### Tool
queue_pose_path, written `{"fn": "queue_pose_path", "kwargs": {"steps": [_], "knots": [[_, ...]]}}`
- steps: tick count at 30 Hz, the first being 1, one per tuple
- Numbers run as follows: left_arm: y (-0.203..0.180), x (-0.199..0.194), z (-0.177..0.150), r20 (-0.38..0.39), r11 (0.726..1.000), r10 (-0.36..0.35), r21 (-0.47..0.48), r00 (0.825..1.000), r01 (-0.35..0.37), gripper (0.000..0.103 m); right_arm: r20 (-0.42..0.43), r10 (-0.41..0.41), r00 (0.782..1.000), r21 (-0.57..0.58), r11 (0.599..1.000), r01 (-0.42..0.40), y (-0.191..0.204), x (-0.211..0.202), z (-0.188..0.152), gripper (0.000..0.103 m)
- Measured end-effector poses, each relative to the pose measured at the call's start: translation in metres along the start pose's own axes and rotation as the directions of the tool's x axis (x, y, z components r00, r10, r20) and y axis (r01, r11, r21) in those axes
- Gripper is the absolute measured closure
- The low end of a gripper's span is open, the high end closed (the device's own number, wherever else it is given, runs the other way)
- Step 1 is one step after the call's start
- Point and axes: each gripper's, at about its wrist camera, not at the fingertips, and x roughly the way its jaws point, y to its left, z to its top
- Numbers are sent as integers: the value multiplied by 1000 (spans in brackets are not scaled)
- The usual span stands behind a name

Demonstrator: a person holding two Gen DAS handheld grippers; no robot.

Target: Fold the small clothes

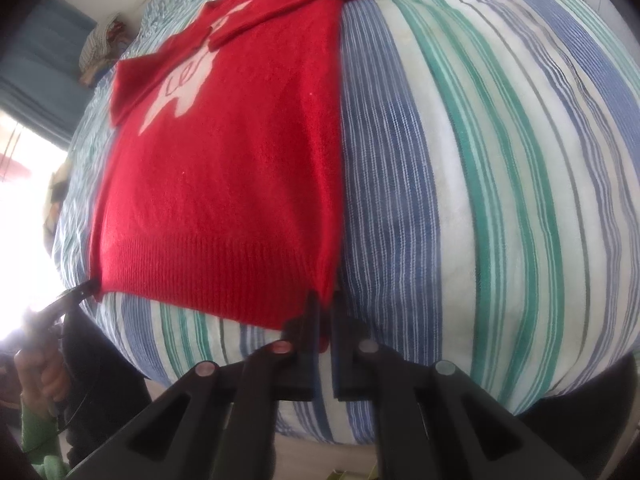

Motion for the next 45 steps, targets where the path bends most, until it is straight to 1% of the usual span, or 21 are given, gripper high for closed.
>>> {"fn": "queue_pose_path", "kwargs": {"steps": [13,15,20,21,23,25,26,27,28,30,31,33,34,35,36,37,39,41,42,43,45], "knots": [[-12,16,9,1,1000,27,3,1000,-27,99,19,-11,1000,40,999,10,-7,5,-2,99],[-14,16,9,4,999,36,0,999,-36,97,26,-9,1000,49,999,8,-9,4,-4,100],[-15,12,3,19,999,50,-16,999,-50,96,45,-1,999,66,998,-2,-12,1,-7,99],[-16,9,1,21,998,61,-11,998,-61,90,46,6,999,70,998,-9,-13,0,-8,98],[-18,3,-3,15,995,94,13,995,-94,71,42,25,999,78,997,-29,-17,-5,-10,91],[-18,-5,-8,-10,990,140,34,990,-139,31,25,33,999,81,996,-35,-21,-12,-15,71],[-17,-10,-11,-21,985,166,39,986,-165,27,14,27,1000,78,997,-28,-23,-16,-19,66],[-15,-16,-14,-22,982,187,43,982,-186,27,0,13,1000,68,998,-13,-24,-21,-22,61],[-12,-25,-17,-16,979,202,46,979,-201,27,-15,-10,1000,53,999,11,-27,-26,-24,61],[-5,-45,-20,21,975,220,34,975,-220,27,-22,-104,994,-4,995,104,-31,-42,-20,61],[-1,-55,-20,43,973,229,21,972,-230,27,2,-168,986,-52,984,168,-31,-52,-13,61],[5,-72,-17,84,968,251,-17,964,-250,27,93,-279,956,-171,941,291,-19,-75,12,60],[9,-80,-15,105,966,258,-40,960,-255,27,146,-310,940,-236,911,337,-8,-84,27,57],[11,-86,-12,125,965,261,-63,957,-255,27,196,-322,926,-298,880,369,7,-90,43,52],[14,-91,-10,140,965,259,-86,956,-249,26,239,-305,922,-367,851,376,26,-91,59,40],[18,-95,-8,147,964,257,-110,955,-242,26,265,-261,928,-445,821,358,46,-89,73,31],[21,-100,-5,149,962,249,-150,957,-227,26,283,-161,945,-585,752,303,84,-70,102,30],[22,-106,-10,155,962,236,-180,959,-208,26,286,-105,953,-671,688,277,117,-39,127,30],[23,-107,-9,158,961,236,-187,959,-206,26,293,-108,950,-701,652,290,132,-19,139,31],[23,-108,-10,159,958,245,-193,956,-213,26,313,-129,941,-722,611,324,146,2,148,32],[27,-109,-14,152,948,275,-205,949,-242,26,367,-197,909,-732,542,413,162,42,165,32]]}}
